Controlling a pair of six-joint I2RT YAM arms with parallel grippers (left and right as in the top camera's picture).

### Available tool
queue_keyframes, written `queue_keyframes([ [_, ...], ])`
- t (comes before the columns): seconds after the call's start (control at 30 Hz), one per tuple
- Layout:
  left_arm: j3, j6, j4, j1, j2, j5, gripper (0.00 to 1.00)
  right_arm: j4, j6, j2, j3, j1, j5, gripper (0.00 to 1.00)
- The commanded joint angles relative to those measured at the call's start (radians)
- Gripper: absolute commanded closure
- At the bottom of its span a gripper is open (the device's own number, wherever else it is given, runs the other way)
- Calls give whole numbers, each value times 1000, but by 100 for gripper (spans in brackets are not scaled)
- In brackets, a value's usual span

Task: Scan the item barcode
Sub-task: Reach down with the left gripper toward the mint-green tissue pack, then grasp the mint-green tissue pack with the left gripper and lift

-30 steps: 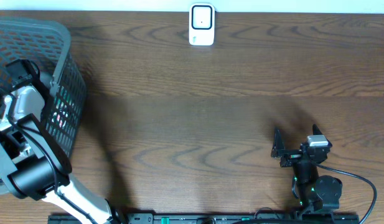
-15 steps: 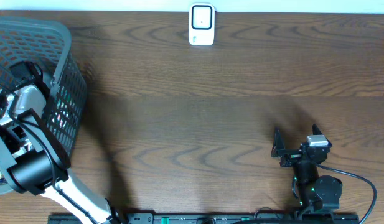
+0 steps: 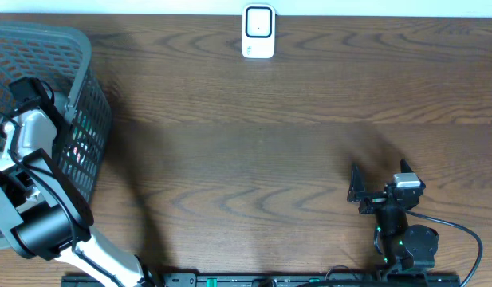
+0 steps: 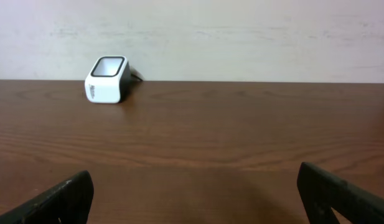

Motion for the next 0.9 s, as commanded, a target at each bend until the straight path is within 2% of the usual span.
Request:
queue_keyframes([
  [0.0,-8,8,2,1,-6,33,3,-4,10,-6,-1,-5,8,1],
  [0.6,-36,10,30,108,28,26,2,-4,10,-6,-1,-5,8,1],
  [0.77,-38,92,75,101,29,112,0,-4,10,-6,-1,-5,8,1],
  [0.83,-38,111,90,101,29,169,7,-4,10,-6,-1,-5,8,1],
  [0.87,-38,110,93,101,29,185,13,-4,10,-6,-1,-5,8,1],
])
